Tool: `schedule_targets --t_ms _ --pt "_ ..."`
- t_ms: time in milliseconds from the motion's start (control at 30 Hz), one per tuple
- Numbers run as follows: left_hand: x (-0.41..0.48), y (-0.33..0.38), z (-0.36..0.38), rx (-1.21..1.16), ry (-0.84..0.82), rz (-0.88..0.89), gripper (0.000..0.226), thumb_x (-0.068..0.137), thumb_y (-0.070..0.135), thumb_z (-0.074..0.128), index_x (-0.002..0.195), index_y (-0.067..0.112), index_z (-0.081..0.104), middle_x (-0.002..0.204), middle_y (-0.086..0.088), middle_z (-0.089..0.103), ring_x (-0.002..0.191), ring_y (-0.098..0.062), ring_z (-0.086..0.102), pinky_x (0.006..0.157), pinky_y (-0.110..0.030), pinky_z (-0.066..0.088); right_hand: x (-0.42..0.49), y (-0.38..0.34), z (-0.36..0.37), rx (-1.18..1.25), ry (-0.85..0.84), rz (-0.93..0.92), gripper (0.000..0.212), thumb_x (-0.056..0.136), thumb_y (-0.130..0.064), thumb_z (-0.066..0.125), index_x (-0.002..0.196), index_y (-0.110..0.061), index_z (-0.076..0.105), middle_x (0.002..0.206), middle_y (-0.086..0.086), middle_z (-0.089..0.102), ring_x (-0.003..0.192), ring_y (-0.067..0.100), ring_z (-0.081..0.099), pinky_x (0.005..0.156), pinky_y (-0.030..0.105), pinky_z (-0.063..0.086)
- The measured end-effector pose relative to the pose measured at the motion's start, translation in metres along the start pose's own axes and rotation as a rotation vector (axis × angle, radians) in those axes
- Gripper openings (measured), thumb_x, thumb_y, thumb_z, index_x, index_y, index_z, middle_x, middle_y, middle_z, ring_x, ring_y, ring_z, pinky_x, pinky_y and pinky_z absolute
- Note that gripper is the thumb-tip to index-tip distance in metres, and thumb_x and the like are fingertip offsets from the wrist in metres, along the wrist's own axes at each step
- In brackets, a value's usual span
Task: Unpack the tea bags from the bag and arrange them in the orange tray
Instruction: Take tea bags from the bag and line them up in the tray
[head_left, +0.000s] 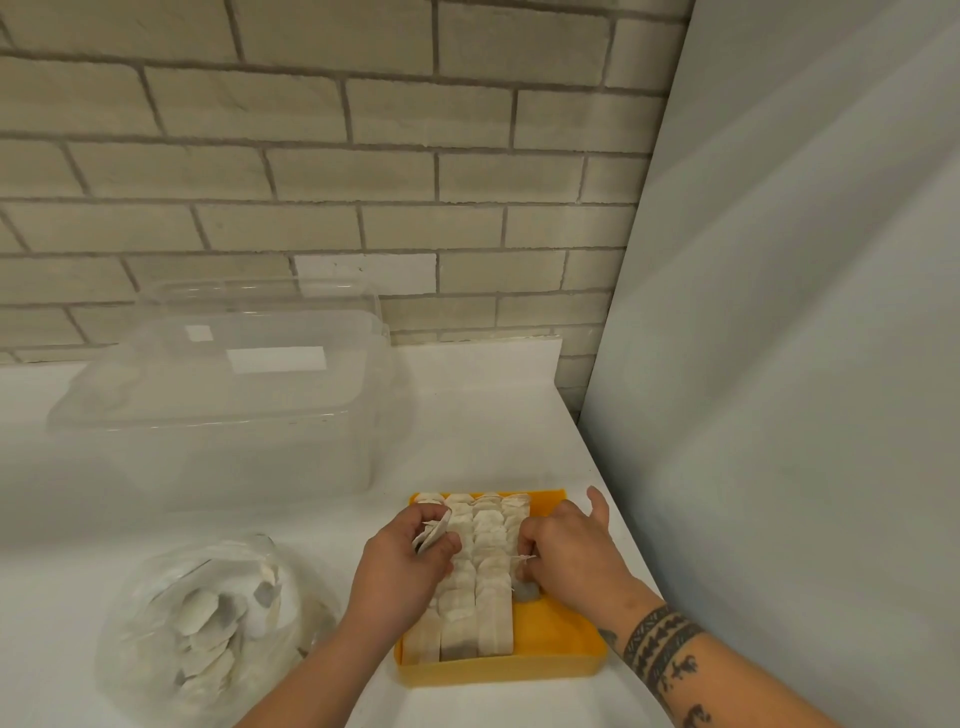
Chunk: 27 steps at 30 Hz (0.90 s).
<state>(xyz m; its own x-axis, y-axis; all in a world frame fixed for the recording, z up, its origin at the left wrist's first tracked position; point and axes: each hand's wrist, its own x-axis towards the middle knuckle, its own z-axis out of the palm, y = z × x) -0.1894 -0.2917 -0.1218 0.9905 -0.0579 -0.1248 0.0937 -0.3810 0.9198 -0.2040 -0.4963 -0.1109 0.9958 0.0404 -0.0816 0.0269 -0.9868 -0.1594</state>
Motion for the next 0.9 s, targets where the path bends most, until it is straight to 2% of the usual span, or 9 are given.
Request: schedule_targets --t_ms 133,200,267,333,367,467,567,667,900 --pt "-0.001 0.002 0.000 0.012 0.000 -0.002 0.018 0.091 0.021 0.072 0.102 0.034 0.067 0.086 0.004 0.076 0.064 -0.009 0.072 0.072 -0.031 0.057 -0.002 0.005 -0.009 0.021 0.058 0.013 0.024 0.085 -0.045 0.070 0.104 -0.032 0.063 0.101 -0.014 0.061 0.113 0.009 0.043 0.119 0.051 -0.006" --pt "-0.002 0.002 -0.001 0.019 -0.003 -0.002 0.017 0.091 0.022 0.072 0.103 0.034 0.067 0.086 0.004 0.076 0.064 -0.008 0.072 0.073 -0.031 0.057 -0.004 0.007 -0.018 0.044 0.115 0.044 0.024 0.086 -0.044 0.070 0.107 -0.035 0.061 0.107 -0.016 0.062 0.112 0.008 0.044 0.115 0.042 0.012" --pt "-0.002 0.003 -0.001 0.014 -0.002 -0.005 0.017 0.091 0.021 0.071 0.103 0.032 0.068 0.086 0.004 0.076 0.064 -0.008 0.072 0.072 -0.031 0.057 -0.008 0.010 -0.024 0.194 0.185 0.111 0.017 0.092 -0.033 0.067 0.106 -0.036 0.060 0.109 -0.015 0.062 0.106 0.008 0.053 0.096 0.028 0.036" --pt "-0.001 0.004 -0.001 -0.003 0.007 -0.005 0.016 0.092 0.020 0.070 0.101 0.032 0.068 0.084 0.004 0.076 0.064 -0.010 0.072 0.074 -0.034 0.059 -0.016 0.004 -0.032 0.484 0.181 0.246 0.015 0.095 -0.022 0.064 0.104 -0.034 0.059 0.106 -0.013 0.063 0.094 0.006 0.060 0.077 0.020 0.047" --pt "-0.001 0.005 0.000 -0.020 0.013 -0.006 0.016 0.092 0.019 0.070 0.099 0.033 0.067 0.082 0.004 0.076 0.064 -0.011 0.072 0.074 -0.035 0.059 -0.021 -0.001 -0.033 0.583 0.145 0.297 0.016 0.096 -0.021 0.062 0.107 -0.033 0.059 0.108 -0.012 0.063 0.092 0.006 0.062 0.075 0.020 0.051" --pt "-0.002 0.010 0.003 -0.088 0.022 -0.017 0.015 0.094 0.017 0.067 0.099 0.031 0.067 0.079 0.003 0.076 0.062 -0.016 0.072 0.073 -0.035 0.060 -0.031 -0.014 -0.024 0.662 -0.038 0.333 0.028 0.098 -0.021 0.056 0.126 -0.023 0.056 0.116 -0.009 0.059 0.099 0.010 0.056 0.084 0.024 0.047" --pt "-0.003 0.012 0.006 -0.114 0.008 -0.016 0.014 0.095 0.016 0.065 0.100 0.029 0.066 0.079 0.002 0.077 0.061 -0.017 0.072 0.072 -0.036 0.061 -0.038 -0.027 -0.020 0.737 -0.115 0.355 0.011 0.100 -0.017 0.050 0.103 -0.027 0.054 0.105 -0.010 0.058 0.088 0.008 0.050 0.074 0.021 0.043" --pt "-0.004 0.009 0.008 -0.094 0.003 -0.013 0.015 0.095 0.015 0.064 0.099 0.030 0.066 0.077 0.004 0.077 0.060 -0.015 0.071 0.074 -0.038 0.061 -0.041 -0.035 -0.020 0.847 -0.115 0.333 0.027 0.103 -0.016 0.048 0.081 -0.033 0.048 0.093 -0.022 0.055 0.079 -0.004 0.049 0.064 0.010 0.039" --pt "-0.004 0.013 0.006 -0.123 -0.027 -0.015 0.014 0.096 0.014 0.063 0.105 0.026 0.064 0.078 0.003 0.077 0.058 -0.016 0.068 0.064 -0.033 0.060 -0.041 -0.038 -0.017 0.949 -0.100 0.306 0.027 0.106 -0.019 0.043 0.087 -0.038 0.049 0.088 -0.029 0.047 0.077 -0.007 0.047 0.056 0.007 0.038"
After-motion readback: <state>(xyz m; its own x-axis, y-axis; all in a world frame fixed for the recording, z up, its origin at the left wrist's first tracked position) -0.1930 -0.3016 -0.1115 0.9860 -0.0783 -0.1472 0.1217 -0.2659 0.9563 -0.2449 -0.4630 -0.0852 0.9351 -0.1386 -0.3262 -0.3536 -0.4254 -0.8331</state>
